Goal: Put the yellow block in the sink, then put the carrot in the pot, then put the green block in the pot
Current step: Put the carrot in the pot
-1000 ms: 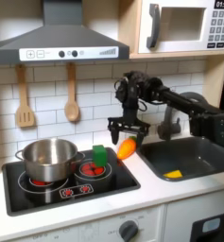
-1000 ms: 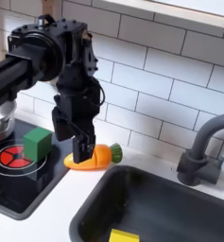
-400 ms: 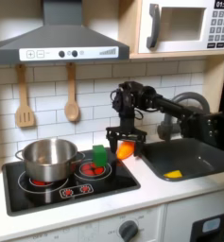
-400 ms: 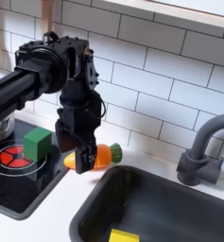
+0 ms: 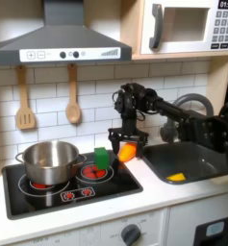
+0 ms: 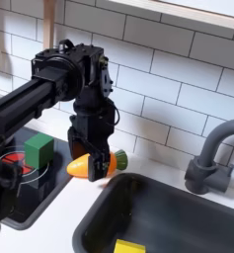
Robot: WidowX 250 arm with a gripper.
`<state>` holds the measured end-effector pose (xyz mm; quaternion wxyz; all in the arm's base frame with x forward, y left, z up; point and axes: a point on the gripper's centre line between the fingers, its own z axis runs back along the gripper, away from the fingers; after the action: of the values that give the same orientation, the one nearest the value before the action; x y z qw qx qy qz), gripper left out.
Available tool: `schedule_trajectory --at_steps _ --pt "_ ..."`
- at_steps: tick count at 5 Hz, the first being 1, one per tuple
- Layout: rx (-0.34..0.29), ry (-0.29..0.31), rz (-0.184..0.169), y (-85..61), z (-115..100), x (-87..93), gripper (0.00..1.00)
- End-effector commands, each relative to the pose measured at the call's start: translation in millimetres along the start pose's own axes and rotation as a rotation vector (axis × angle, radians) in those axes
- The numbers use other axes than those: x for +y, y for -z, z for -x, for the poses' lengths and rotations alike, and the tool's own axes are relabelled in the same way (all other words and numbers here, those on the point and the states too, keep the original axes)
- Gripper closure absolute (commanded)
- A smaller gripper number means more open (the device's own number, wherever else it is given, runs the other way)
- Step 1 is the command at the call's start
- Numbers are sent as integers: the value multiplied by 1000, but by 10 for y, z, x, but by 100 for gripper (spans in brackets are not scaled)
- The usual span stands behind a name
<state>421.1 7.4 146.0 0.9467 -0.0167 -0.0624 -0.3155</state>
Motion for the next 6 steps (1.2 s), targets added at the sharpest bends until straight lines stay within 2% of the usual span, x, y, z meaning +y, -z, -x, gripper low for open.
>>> schedule_trajectory --at_steps 1,3,4,5,6 --pt "4 12 4 62 -72 20 0" --pt "-6 25 7 48 -111 -41 0" --pt "-22 7 0 31 -119 -50 100" --pt "-19 13 7 57 -86 -74 100" --pt "-24 11 7 7 -40 -121 100"
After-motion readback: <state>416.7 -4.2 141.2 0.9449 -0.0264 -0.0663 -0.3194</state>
